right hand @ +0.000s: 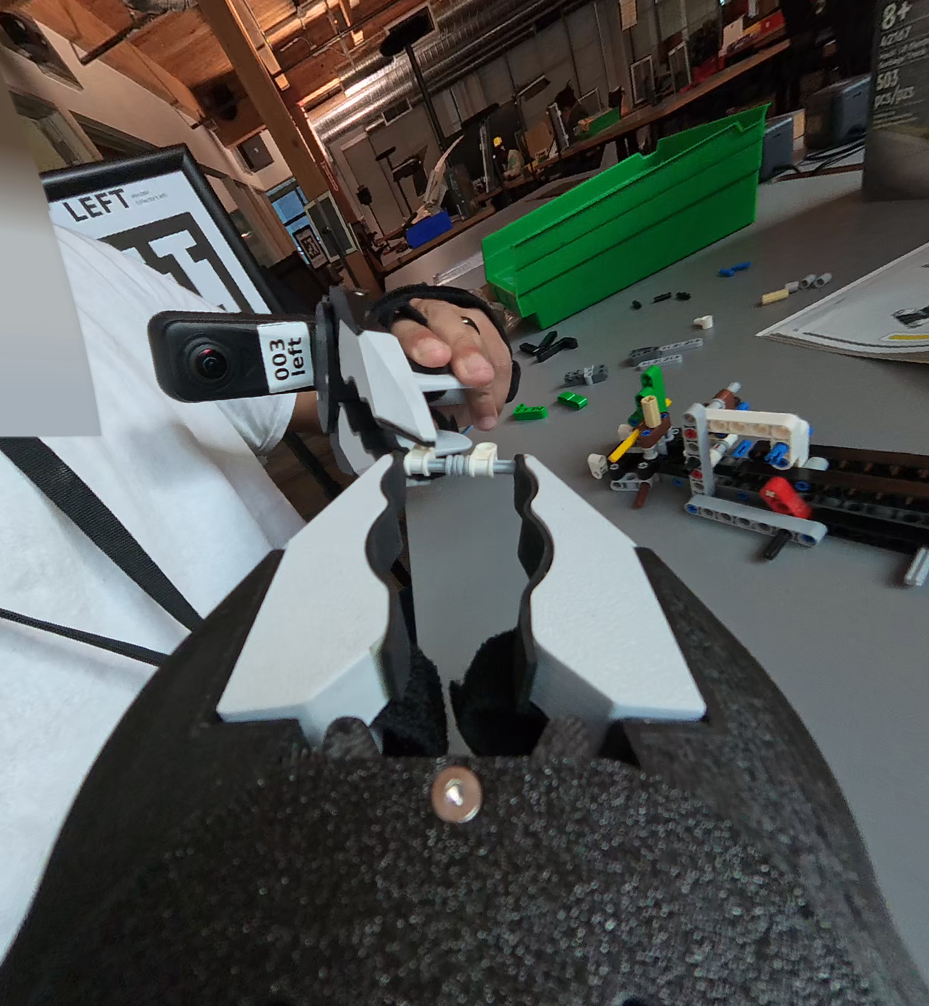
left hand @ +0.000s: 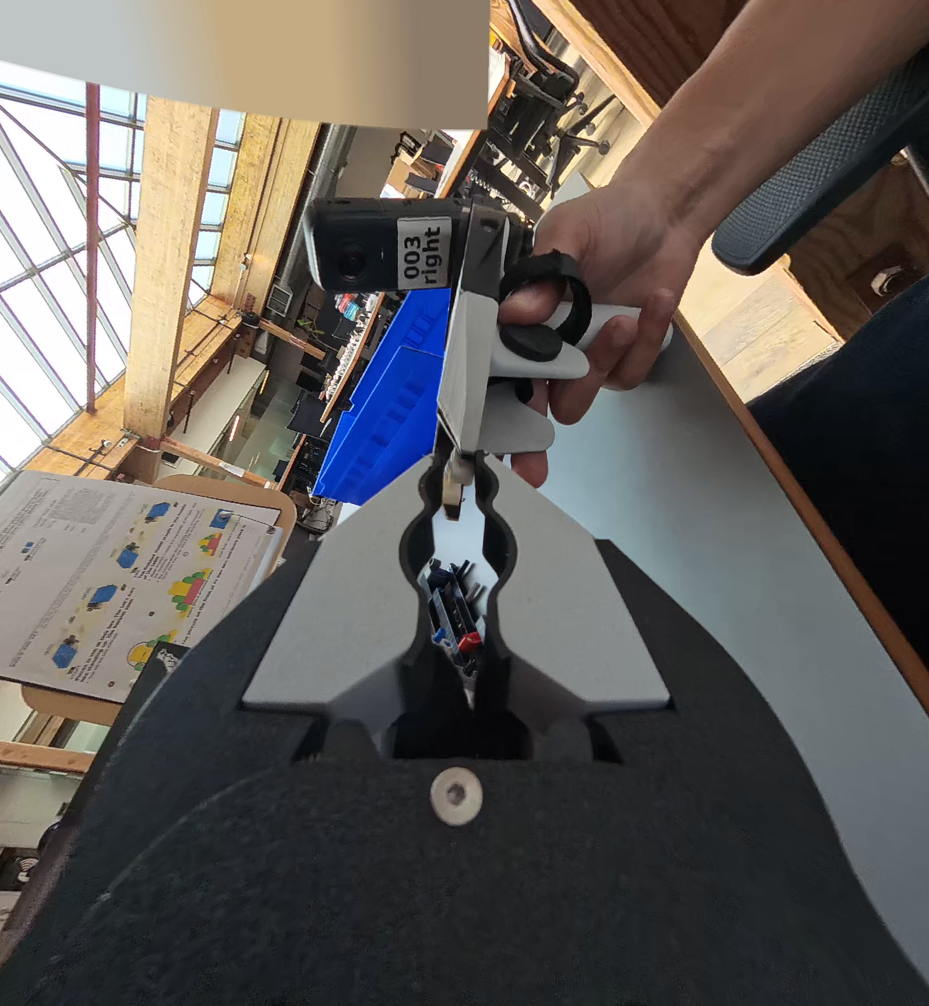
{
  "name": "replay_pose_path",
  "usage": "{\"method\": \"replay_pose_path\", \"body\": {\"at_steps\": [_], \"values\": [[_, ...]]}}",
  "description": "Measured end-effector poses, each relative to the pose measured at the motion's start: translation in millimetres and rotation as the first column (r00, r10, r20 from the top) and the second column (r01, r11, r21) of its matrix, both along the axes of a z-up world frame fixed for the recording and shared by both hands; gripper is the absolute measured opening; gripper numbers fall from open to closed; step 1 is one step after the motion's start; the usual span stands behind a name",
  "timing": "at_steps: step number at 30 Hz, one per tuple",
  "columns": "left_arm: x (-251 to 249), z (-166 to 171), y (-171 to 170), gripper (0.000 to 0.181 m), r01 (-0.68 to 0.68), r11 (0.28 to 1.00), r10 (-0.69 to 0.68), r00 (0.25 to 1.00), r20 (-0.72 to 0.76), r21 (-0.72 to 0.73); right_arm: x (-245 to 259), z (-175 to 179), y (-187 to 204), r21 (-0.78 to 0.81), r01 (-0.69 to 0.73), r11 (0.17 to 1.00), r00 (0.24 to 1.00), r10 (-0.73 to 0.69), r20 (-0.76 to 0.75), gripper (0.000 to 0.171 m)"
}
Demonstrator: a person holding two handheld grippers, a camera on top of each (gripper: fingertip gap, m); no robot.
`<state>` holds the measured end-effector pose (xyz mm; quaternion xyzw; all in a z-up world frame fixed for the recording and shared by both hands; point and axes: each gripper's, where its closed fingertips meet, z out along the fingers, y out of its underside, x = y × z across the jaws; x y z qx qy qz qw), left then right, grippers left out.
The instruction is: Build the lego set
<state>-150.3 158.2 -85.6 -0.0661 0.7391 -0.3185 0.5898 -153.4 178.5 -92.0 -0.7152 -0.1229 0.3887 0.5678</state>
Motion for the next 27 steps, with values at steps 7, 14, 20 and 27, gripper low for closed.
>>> {"method": "replay_pose_path", "body": {"at_steps": [7,14,20,27], "values": [[-1.7,-0.4,-3.6,0.005,-0.006,0.997,0.000,0.998,0.070,0.075,4.0,-2.6,-4.8,-0.048,-0.032,0.998,0.999,0.031,-0.026,0.039],[-2.8,-0.4,-5.9,0.005,-0.012,0.995,0.006,0.998,0.061,0.096,1.3,-1.7,-9.3,-0.060,-0.094,0.994,0.991,0.088,-0.097,0.043],[-3.3,3.5,-4.2,0.005,-0.014,0.997,0.010,0.998,0.059,0.078,8.0,5.9,-11.6,-0.034,-0.103,0.994,0.982,0.096,-0.162,0.030],[-3.1,2.0,-5.0,0.005,-0.009,0.997,0.006,0.999,0.046,0.072,5.3,3.8,-12.2,-0.032,-0.106,0.994,0.986,0.101,-0.135,0.038]]}}
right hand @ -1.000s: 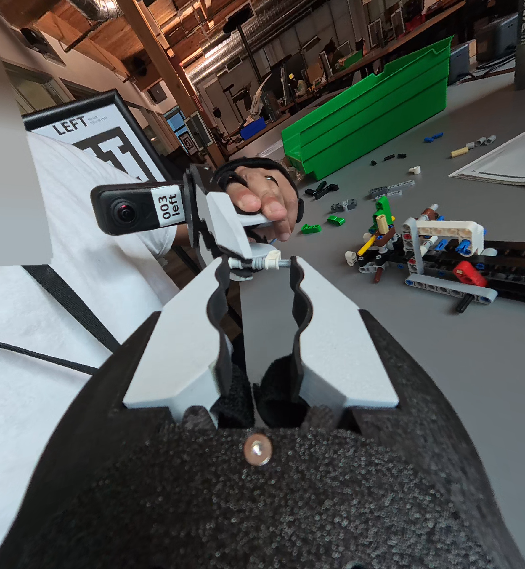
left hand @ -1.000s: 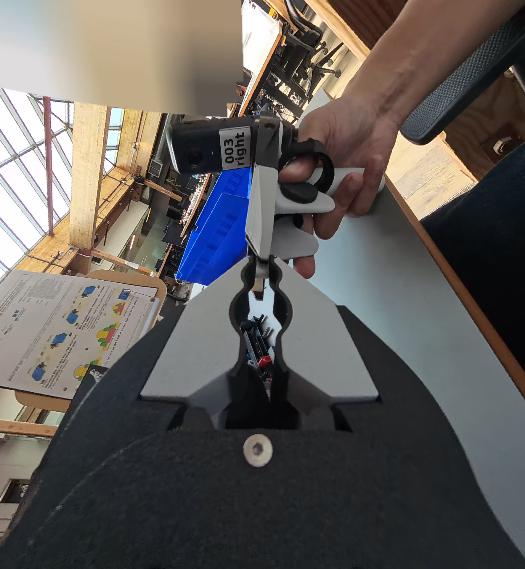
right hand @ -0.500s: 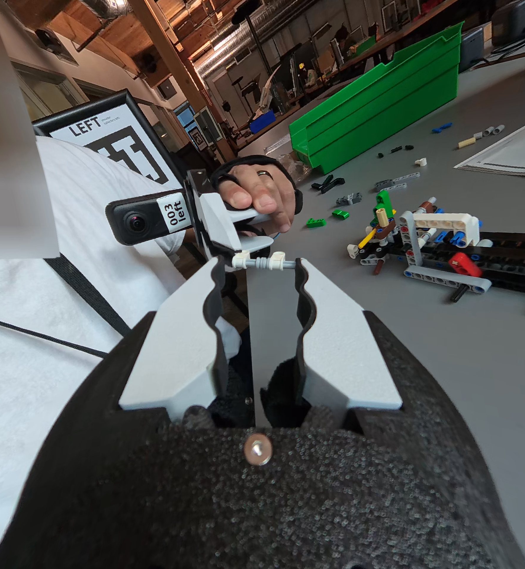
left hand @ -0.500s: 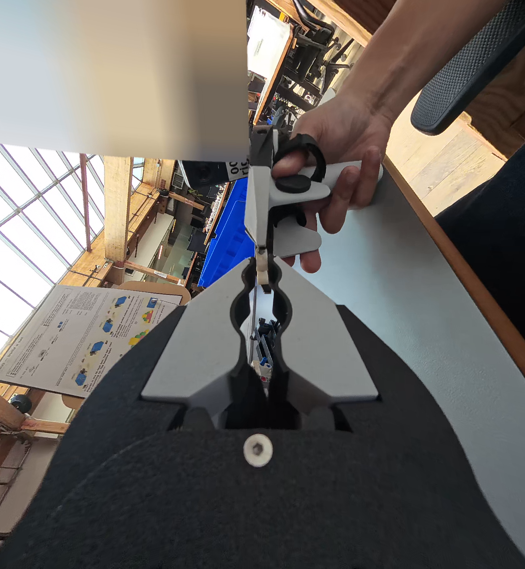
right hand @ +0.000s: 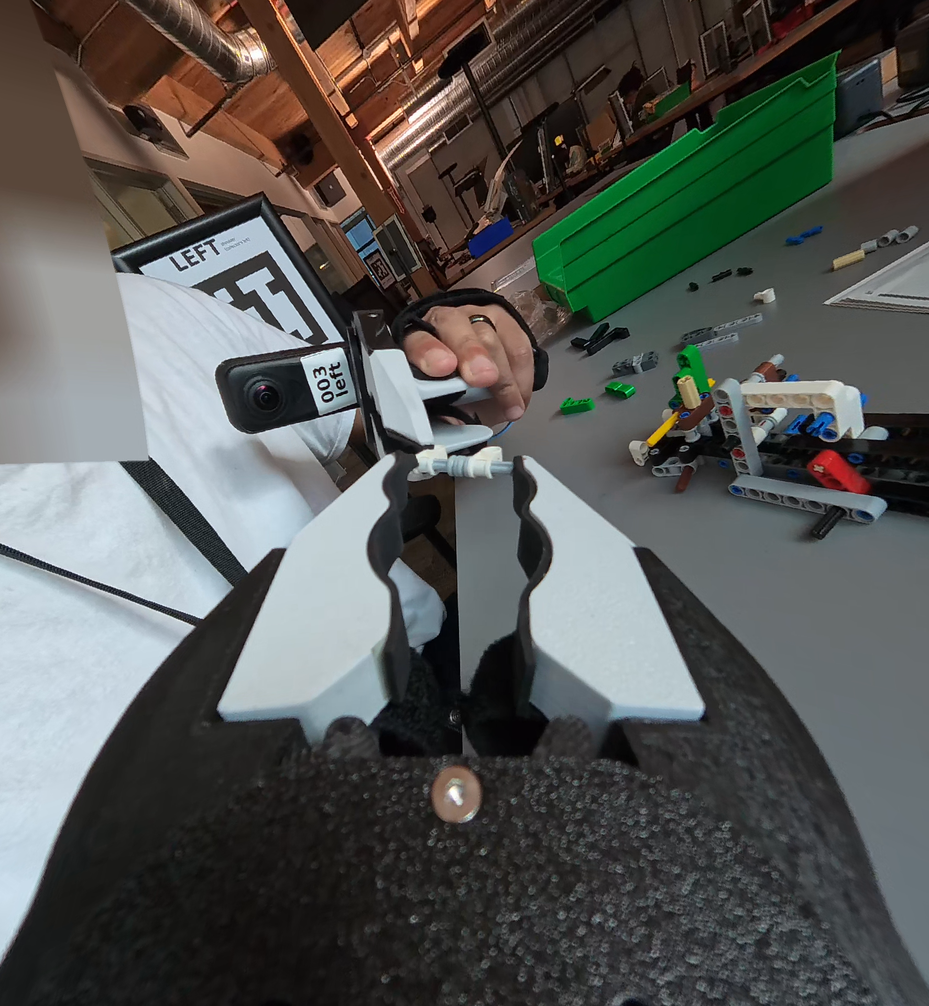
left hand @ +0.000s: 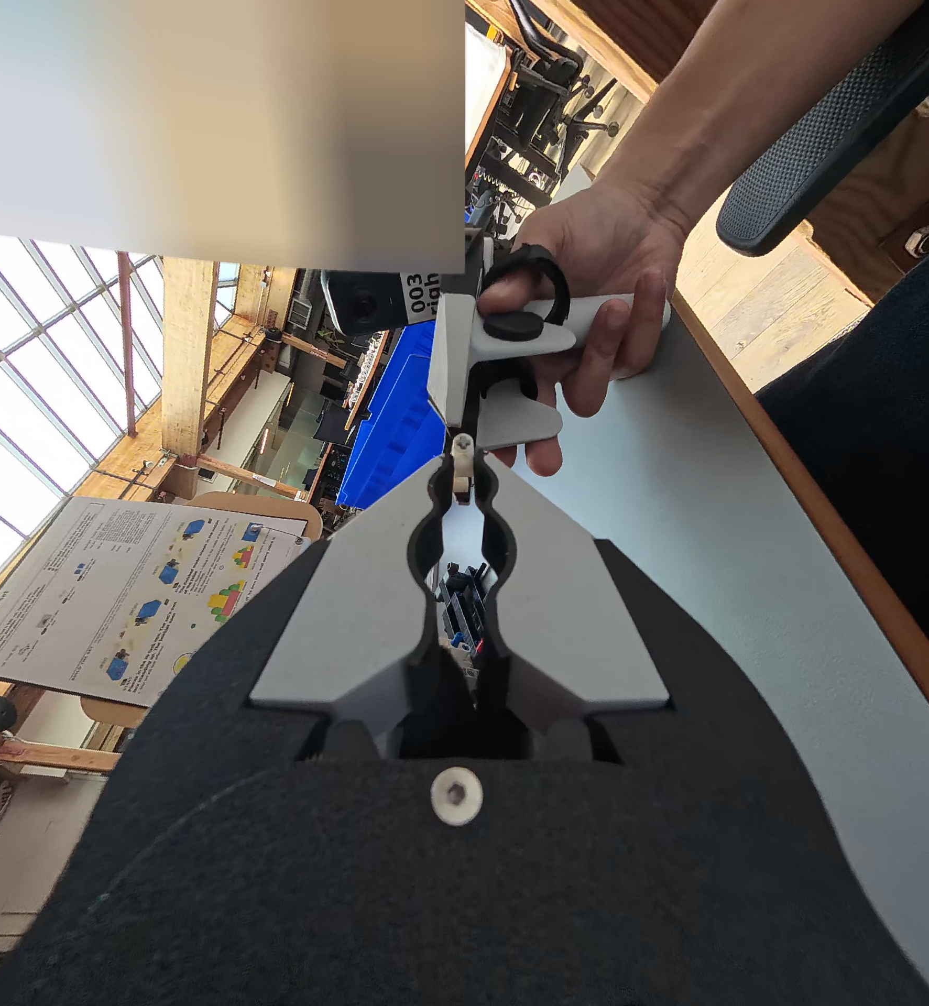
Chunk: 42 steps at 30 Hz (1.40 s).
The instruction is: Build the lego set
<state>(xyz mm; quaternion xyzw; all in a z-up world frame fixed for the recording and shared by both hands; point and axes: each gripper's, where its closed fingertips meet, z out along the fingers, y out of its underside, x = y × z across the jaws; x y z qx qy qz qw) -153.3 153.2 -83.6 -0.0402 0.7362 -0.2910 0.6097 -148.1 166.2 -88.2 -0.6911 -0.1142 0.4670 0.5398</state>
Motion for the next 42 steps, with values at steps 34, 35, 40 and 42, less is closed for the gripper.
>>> {"method": "replay_pose_path", "body": {"at_steps": [34,35,40,42], "values": [[0.1,-3.7,-2.3,0.005,-0.002,1.000,0.002,1.000,-0.018,0.008,-3.6,-0.7,-5.5,0.040,-0.028,0.999,0.999,0.027,0.030,0.024],[0.4,-4.7,-1.6,0.005,-0.005,1.000,0.005,1.000,-0.017,0.013,-3.3,-1.0,-4.4,0.047,-0.018,0.999,0.999,0.016,0.038,0.024],[-0.2,-4.7,-1.6,0.005,-0.008,1.000,0.008,1.000,-0.013,0.024,-3.8,-1.2,-4.4,0.053,-0.015,0.998,0.999,0.013,0.047,0.024],[-1.9,-4.2,-3.4,0.005,0.001,1.000,-0.001,1.000,-0.008,0.027,-5.8,-0.7,-6.4,0.052,-0.035,0.998,0.999,0.033,0.039,0.023]]}}
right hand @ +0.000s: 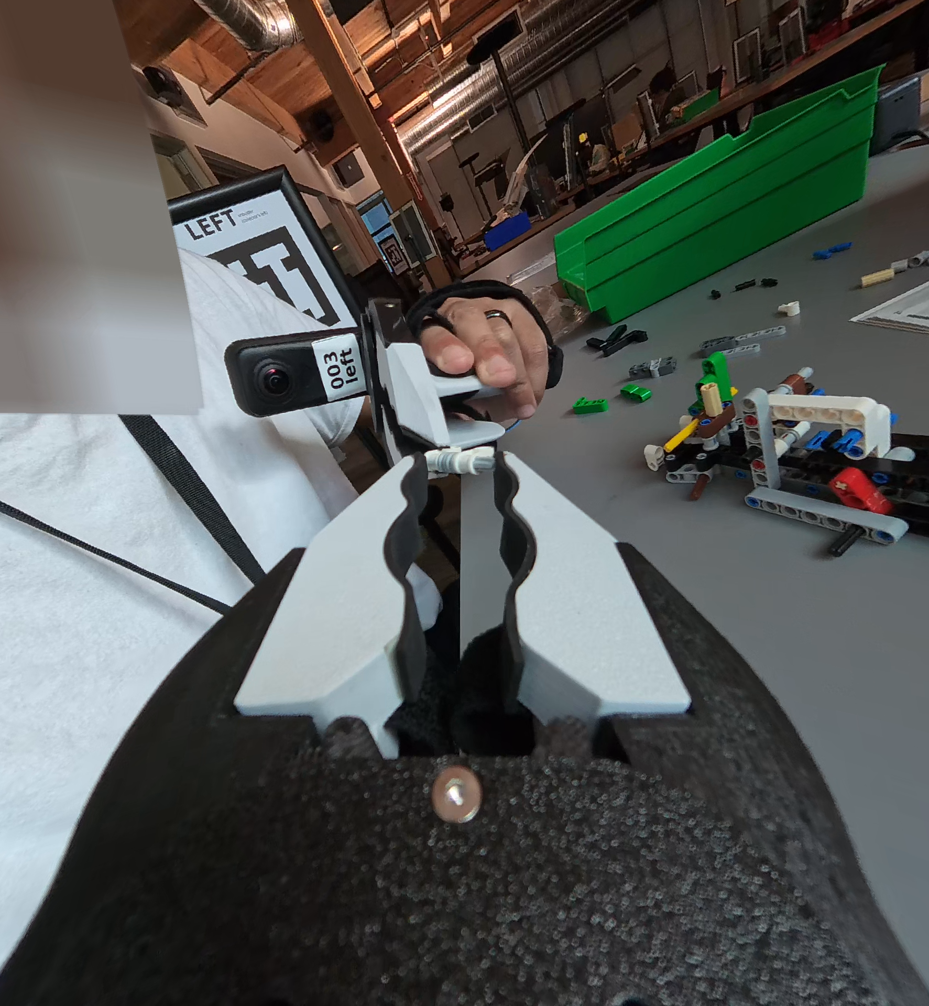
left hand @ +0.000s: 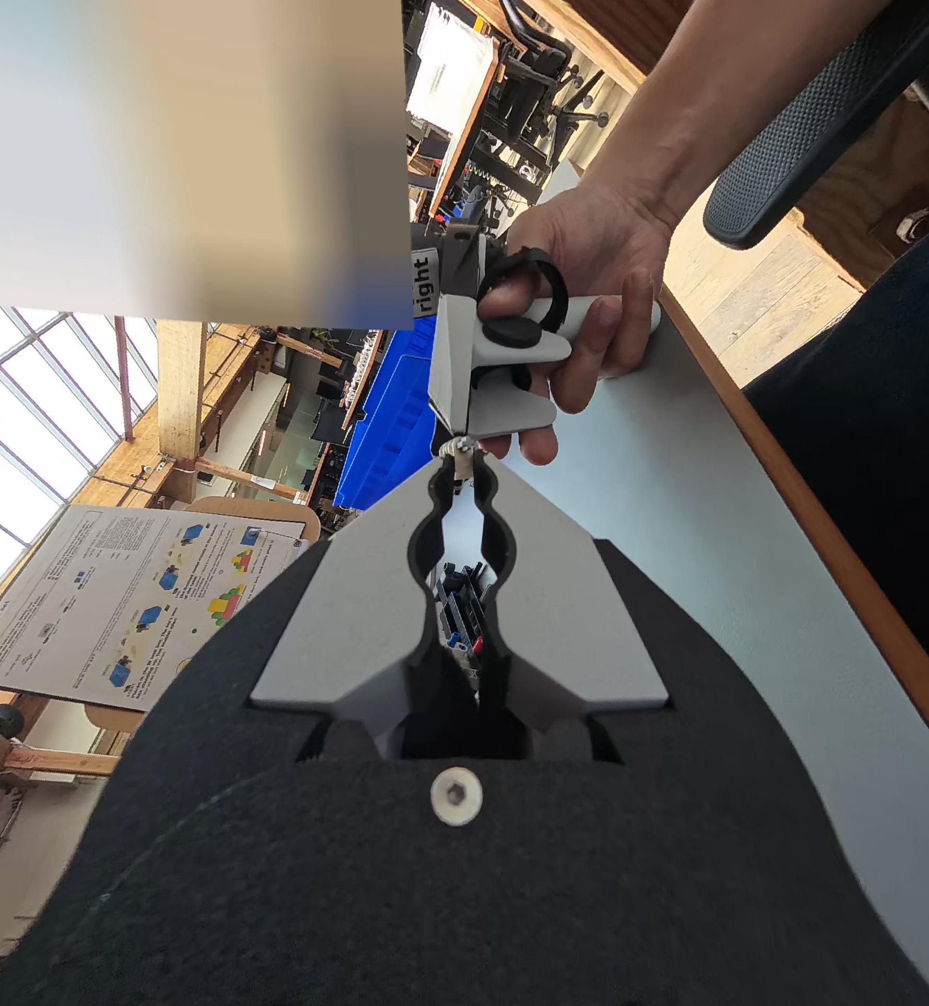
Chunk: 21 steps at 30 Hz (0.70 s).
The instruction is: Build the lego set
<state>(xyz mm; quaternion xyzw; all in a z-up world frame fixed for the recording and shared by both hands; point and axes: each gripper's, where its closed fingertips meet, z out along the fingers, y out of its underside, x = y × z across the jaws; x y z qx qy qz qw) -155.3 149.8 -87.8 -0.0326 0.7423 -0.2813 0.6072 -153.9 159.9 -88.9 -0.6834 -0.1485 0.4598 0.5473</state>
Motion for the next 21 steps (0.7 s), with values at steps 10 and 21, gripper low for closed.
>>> {"method": "replay_pose_path", "body": {"at_steps": [10,21], "values": [[5.9,-4.1,6.7,0.005,-0.064,0.994,0.061,0.997,0.041,0.088,7.1,-2.0,5.6,-0.010,0.061,0.998,0.998,-0.061,0.025,0.021],[9.0,-14.0,17.4,0.005,-0.182,0.896,0.076,0.962,0.264,0.406,20.1,-11.9,9.1,-0.159,0.060,0.986,0.998,-0.059,0.012,0.042]]}}
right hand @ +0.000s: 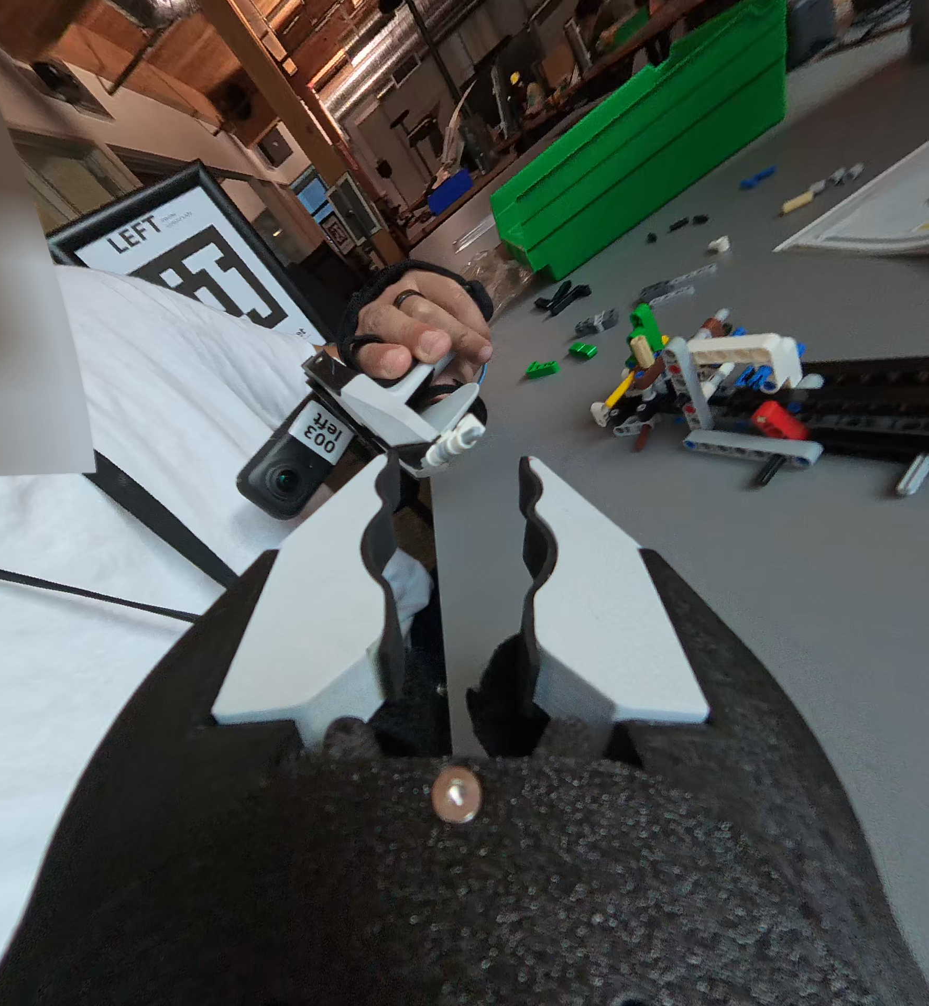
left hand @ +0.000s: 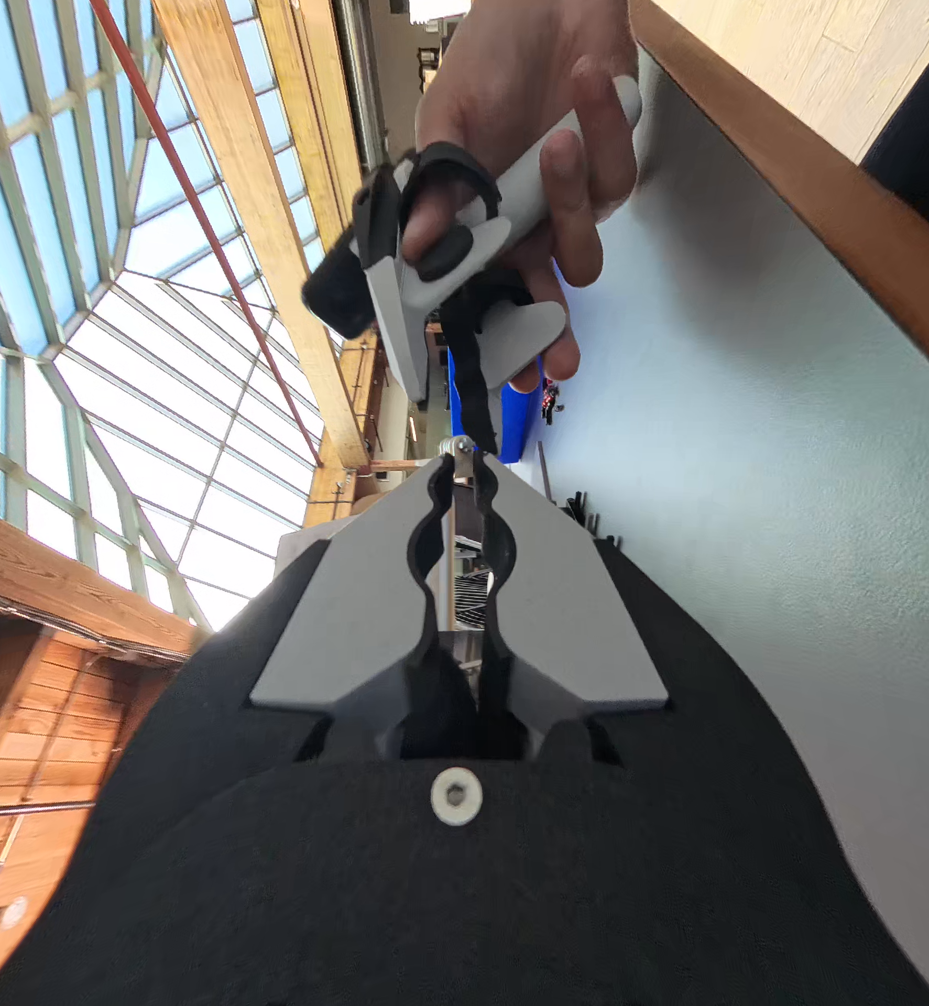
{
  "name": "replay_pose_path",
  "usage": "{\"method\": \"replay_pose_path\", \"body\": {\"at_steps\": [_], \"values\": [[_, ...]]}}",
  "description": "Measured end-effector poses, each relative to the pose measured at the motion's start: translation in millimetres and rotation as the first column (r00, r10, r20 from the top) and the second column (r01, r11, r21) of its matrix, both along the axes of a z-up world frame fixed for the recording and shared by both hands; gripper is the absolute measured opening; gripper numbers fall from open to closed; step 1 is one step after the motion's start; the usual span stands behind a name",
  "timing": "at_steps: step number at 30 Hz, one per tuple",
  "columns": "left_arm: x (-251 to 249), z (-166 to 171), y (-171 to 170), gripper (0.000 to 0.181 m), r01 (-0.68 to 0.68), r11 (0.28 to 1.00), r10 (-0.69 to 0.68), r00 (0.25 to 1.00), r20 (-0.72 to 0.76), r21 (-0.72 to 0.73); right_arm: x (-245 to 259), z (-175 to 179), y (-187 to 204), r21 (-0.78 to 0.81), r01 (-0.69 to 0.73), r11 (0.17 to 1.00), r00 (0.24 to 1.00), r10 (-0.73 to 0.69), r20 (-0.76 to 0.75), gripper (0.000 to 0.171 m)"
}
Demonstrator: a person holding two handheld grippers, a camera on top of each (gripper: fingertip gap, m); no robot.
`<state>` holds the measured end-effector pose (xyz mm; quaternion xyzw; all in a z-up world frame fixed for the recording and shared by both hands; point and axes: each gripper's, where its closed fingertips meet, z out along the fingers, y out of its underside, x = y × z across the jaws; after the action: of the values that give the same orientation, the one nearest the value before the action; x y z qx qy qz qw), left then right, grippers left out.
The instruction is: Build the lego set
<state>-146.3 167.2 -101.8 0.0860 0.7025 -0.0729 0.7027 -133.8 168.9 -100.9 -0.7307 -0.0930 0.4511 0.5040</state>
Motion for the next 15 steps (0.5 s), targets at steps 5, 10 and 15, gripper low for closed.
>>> {"method": "replay_pose_path", "body": {"at_steps": [5,10,15], "values": [[-8.2,-3.5,-13.2,0.005,0.062,0.993,-0.068,0.996,0.057,0.103,-14.0,0.9,-8.7,-0.089,-0.192,0.977,0.975,0.179,-0.132,0.032],[-9.5,-6.3,-15.4,0.004,0.076,0.988,-0.085,0.995,0.059,0.133,-16.5,-2.1,-9.8,-0.081,-0.193,0.978,0.979,0.186,-0.089,0.009],[-1.0,-4.4,-3.7,0.004,0.018,0.996,-0.024,0.997,0.068,0.092,-8.2,0.9,-2.8,-0.049,-0.090,0.995,0.993,0.085,-0.081,0.005]]}}
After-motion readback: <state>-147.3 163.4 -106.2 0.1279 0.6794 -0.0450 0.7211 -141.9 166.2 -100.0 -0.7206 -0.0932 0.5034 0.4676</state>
